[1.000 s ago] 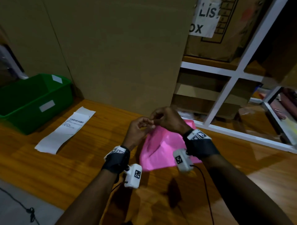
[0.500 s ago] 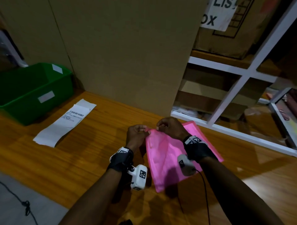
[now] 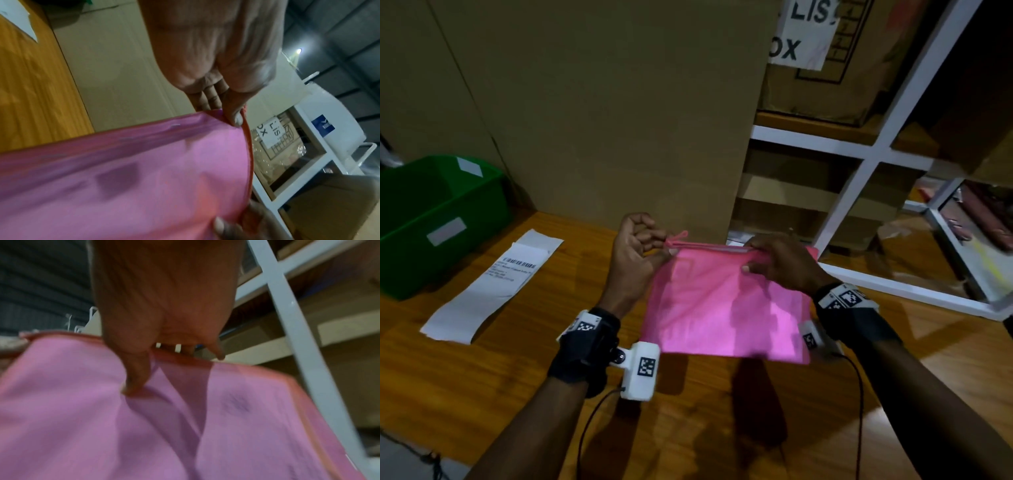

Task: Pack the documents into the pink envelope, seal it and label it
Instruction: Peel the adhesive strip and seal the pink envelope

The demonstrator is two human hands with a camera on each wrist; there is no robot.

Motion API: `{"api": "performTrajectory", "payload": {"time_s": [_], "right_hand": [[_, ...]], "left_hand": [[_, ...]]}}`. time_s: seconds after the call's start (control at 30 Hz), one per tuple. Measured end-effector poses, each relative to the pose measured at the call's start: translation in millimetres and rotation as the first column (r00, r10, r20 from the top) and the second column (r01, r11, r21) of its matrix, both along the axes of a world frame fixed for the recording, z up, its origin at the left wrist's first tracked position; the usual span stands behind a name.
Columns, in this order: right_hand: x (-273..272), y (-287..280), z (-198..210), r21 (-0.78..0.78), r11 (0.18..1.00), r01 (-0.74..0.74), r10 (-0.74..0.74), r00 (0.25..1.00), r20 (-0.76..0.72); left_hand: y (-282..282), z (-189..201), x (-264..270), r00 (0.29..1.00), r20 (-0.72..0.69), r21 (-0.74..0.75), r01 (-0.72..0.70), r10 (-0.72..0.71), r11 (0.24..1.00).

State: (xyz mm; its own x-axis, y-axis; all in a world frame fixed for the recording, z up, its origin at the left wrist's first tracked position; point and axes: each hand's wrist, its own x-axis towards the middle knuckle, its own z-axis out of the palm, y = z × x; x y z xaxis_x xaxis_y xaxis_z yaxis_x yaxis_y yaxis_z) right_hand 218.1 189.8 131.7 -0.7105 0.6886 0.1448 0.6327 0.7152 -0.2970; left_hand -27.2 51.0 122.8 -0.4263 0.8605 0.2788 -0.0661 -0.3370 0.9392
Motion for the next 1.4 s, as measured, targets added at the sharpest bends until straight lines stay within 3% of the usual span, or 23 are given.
{"api": "performTrajectory", "payload": {"time_s": [0.27, 0.57, 0.97, 1.17, 1.4], "right_hand": [[11, -45, 49, 0.104, 0.994, -0.008, 0.013, 0.999, -0.050], [4, -52, 51, 0.022, 0.999, 0.035, -0.033, 0.994, -0.107], [-105, -71, 57, 0.007, 0.988, -0.155, 0.154, 0.975, -0.160], [-140, -67, 49, -0.135, 0.981, -0.141, 0.085, 0.931, -0.355], [-142, -72, 51, -0.211, 0.971, -0.114, 0.006, 0.891, -0.453]], "left_hand": [[-17, 6, -25, 0.994, 0.085, 0.004, -0.071, 0.070, 0.997], [-22, -4, -24, 0.986, 0.116, -0.104, -0.111, 0.123, 0.988], [-22, -5, -21, 0.981, 0.120, -0.115, -0.141, 0.155, 0.983], [-23, -3, -21, 0.980, 0.131, -0.097, -0.138, 0.151, 0.986], [-20, -5, -23, 0.983, 0.112, -0.085, -0.135, 0.144, 0.987]]}}
